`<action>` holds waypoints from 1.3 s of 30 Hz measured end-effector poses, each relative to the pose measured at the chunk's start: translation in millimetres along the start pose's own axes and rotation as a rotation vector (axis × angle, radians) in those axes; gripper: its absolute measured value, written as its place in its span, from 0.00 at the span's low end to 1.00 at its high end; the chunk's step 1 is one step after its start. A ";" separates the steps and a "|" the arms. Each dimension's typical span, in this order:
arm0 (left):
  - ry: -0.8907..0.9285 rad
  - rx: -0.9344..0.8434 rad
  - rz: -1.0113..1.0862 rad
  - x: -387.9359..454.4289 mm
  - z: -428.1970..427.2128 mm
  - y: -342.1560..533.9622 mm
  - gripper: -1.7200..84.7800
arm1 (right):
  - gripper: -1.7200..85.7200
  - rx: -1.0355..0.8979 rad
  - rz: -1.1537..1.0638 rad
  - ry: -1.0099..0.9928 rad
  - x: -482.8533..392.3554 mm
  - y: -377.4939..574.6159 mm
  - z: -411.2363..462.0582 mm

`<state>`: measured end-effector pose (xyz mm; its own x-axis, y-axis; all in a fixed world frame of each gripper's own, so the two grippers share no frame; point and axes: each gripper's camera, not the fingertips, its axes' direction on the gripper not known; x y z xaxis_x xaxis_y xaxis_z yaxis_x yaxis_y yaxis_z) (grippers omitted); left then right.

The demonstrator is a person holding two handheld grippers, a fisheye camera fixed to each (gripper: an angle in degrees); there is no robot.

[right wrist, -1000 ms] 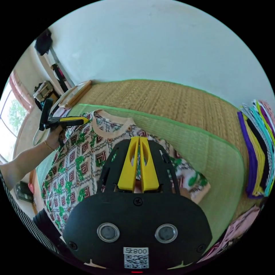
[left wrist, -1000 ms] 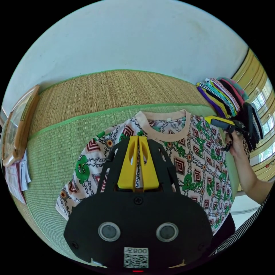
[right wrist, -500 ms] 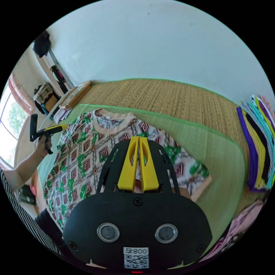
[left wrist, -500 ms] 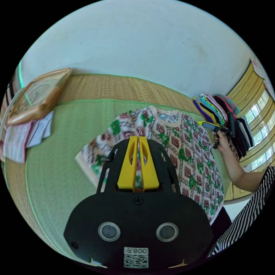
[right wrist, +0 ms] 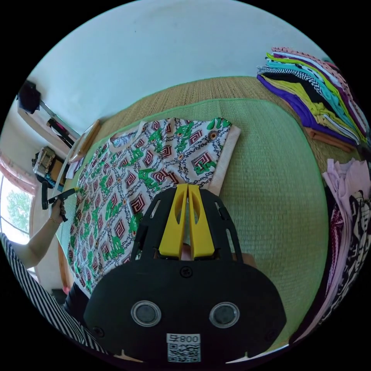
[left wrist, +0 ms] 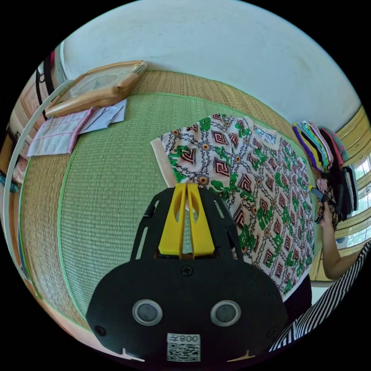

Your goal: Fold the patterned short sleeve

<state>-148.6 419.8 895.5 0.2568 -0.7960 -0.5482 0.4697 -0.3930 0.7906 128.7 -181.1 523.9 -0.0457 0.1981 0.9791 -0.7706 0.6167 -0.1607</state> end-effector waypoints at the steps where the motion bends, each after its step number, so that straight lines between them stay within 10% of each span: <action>1: 0.007 0.008 0.000 1.5 -3.9 2.7 0.02 | 0.02 0.015 -0.005 0.014 -3.7 2.0 -7.3; 39: 0.193 -0.036 0.029 98.4 -137.0 224.1 0.02 | 0.02 -0.033 0.032 -0.064 -31.3 59.6 -146.5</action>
<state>97.7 316.5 981.4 0.4264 -0.7021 -0.5703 0.4886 -0.3519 0.7984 177.4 -38.9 465.5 -0.1113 0.1702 0.9791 -0.7467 0.6358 -0.1954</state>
